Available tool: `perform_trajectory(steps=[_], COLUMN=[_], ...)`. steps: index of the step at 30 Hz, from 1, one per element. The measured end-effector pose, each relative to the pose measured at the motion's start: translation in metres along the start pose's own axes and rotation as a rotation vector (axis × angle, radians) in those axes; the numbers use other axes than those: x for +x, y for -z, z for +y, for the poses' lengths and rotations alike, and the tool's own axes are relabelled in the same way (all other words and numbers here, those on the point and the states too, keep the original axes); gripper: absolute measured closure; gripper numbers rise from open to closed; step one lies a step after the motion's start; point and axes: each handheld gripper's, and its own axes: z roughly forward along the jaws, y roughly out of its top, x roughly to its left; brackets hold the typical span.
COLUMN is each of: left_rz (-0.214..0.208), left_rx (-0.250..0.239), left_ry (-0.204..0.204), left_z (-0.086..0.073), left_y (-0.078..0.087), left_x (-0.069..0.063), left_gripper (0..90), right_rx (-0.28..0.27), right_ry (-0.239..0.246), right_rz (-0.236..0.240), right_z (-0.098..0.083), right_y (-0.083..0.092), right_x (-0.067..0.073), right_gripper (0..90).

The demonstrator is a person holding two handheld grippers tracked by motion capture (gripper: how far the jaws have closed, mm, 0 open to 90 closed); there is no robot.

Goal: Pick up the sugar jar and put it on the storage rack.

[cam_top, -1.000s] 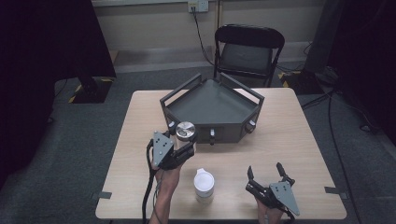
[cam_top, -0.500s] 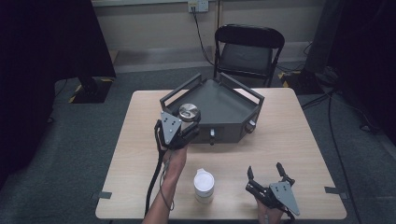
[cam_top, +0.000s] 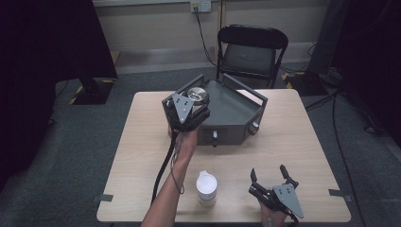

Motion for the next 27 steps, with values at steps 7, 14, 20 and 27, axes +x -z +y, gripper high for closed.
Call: perform_trajectory(steps=[7, 14, 20, 27], left_rz=[0.002, 0.002, -0.007, -0.019], left_rx=[0.038, 0.042, 0.067, 0.086], left_ry=[0.016, 0.040, 0.041, 0.051], left_z=[-0.013, -0.029, -0.035, -0.038], left_y=[-0.024, -0.034, -0.038, -0.038], left_x=[0.007, 0.014, 0.014, 0.018], left_gripper=[35.0, 35.0, 35.0, 35.0], right_rx=[0.000, 0.000, -0.001, 0.000], right_ry=[0.000, 0.001, 0.000, 0.001], right_rz=[-0.002, -0.010, -0.007, -0.007], right_z=[0.000, 0.000, 0.000, 0.000], right_y=[0.000, 0.000, 0.000, 0.000], right_x=[0.000, 0.002, 0.001, 0.001], right_gripper=[2.5, 2.6, 2.6, 2.6])
